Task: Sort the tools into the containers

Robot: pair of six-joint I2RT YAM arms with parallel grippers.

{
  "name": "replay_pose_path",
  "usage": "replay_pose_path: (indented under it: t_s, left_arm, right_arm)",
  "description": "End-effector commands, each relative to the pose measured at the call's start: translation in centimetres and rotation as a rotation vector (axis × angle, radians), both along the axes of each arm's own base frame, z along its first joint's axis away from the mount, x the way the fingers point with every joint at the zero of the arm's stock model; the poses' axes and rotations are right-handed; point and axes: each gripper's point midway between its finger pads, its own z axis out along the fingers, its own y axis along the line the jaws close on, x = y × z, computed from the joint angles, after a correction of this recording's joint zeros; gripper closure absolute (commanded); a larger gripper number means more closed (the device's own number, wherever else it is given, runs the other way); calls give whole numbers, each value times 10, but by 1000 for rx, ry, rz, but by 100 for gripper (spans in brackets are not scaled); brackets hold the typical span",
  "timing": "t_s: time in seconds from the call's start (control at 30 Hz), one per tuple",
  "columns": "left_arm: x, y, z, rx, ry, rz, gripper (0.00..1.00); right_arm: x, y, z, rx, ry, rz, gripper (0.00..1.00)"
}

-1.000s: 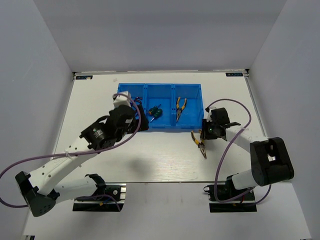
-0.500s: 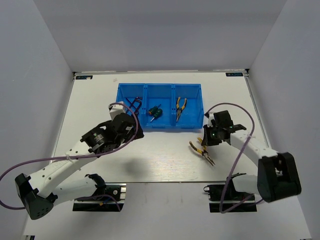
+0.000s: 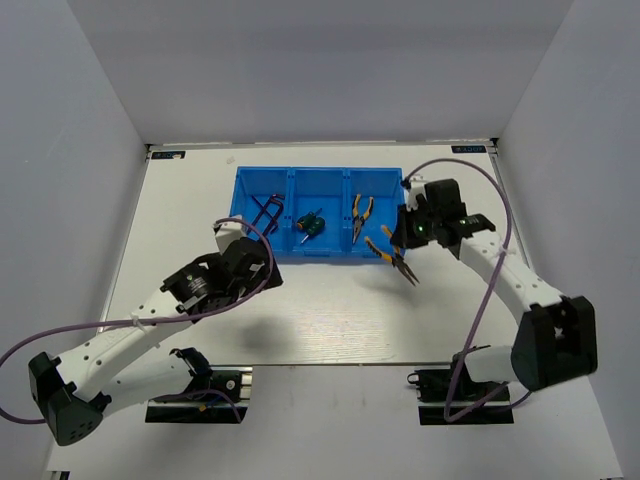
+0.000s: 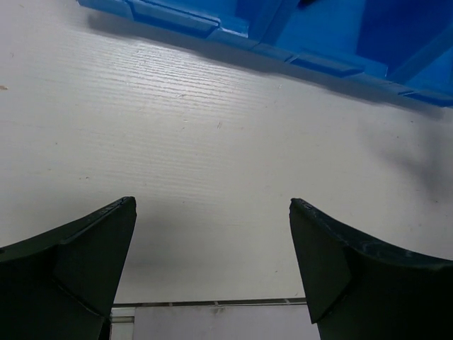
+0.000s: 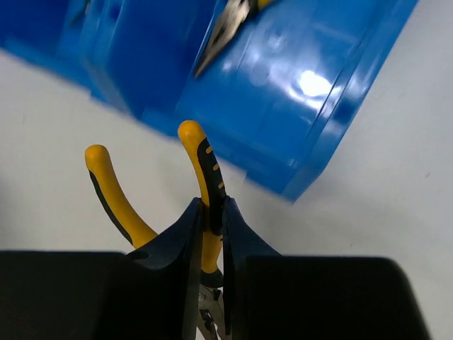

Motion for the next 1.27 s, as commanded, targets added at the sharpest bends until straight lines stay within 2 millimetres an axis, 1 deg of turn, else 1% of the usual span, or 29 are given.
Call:
replay_pose_path:
  t_s: [0.0,0.03,0.1,0.13,0.17,0.2,0.23,0.27,0.33,0.4,0.43,0.47,0.57,0.63,0.67,0.7,0.73,0.77,0.8,0.83,0.87,0.9,0.93,0.97,1.0,1.07,1.1,1.17,1.23]
  left_arm:
    - [-4,1,4,-49,-8,20,0]
    - [-4,1,4,-49,-8,20,0]
    - [-6,2,5,-49,-8,20,0]
    - [-7,4,3,-41,-1,20,0]
    - [-7,4,3,-41,-1,20,0]
    - [-10,7,0,-33,6,20,0]
    - [-10,7,0,-40,8,26,0]
    - [-11,8,-1,-33,14,27,0]
    - [-13,10,-3,-24,22,27,0]
    - [-14,11,-7,-22,30,33,0]
    - [-16,13,-6,-22,30,33,0]
    - [-16,13,-6,-22,30,33,0]
    - [-17,14,-9,-15,36,34,0]
    - [-16,13,-11,-18,34,34,0]
    - [-16,13,-11,-18,34,34,0]
    - [-15,12,-10,-18,27,27,0]
    - [-16,13,-14,-10,34,27,0]
    - [-14,12,-13,-11,26,21,0]
    - [-15,13,-17,2,31,14,0]
    - [-16,13,-17,2,31,14,0]
    - [-14,12,-15,5,21,3,0]
    - [-12,13,-11,8,-4,-5,0]
    - [-10,12,-10,11,-12,-15,0]
    - [-6,10,-6,8,-36,-17,0]
    - [-5,10,-3,4,-51,-26,0]
    - [0,9,5,12,-86,-36,0]
    - [3,6,8,5,-103,-43,0]
    - [9,4,14,14,-129,-53,0]
    - [16,-1,23,4,-175,-61,0]
  right_arm:
    - [74,3,26,27,-176,-151,100]
    - [84,8,38,43,-201,-152,100]
    - [92,18,19,46,-140,-150,100]
    - [106,23,38,70,-171,-159,100]
    - [110,28,26,58,-143,-160,100]
    - [124,33,34,57,-157,-168,100]
    - [129,34,25,47,-138,-175,100]
    - [133,34,24,40,-129,-191,100]
    - [146,39,29,41,-144,-192,82]
    - [153,43,40,53,-164,-188,51]
    - [156,43,39,55,-163,-186,38]
    - [155,42,39,55,-155,-182,29]
    - [151,40,51,56,-174,-174,29]
    - [137,35,52,28,-165,-125,27]
    - [132,37,68,42,-199,-96,25]
    - [115,32,60,0,-163,-39,16]
    - [100,41,63,25,-159,59,10]
    - [84,37,86,13,-227,116,10]
    - [57,31,58,-7,-139,154,10]
    - [41,27,67,-11,-175,195,10]
    - [32,23,62,-21,-172,193,10]
    - [10,5,36,-74,-135,158,10]
    - [0,-1,43,-77,-166,147,10]
    - [-12,-13,25,-113,-133,120,10]
    - [-27,-22,28,-125,-158,103,10]
    - [-39,-38,15,-157,-137,36,10]
    - [-48,-43,22,-153,-179,21,10]
    - [-61,-54,9,-185,-156,-4,10]
    - [-71,-60,9,-186,-184,-18,10]
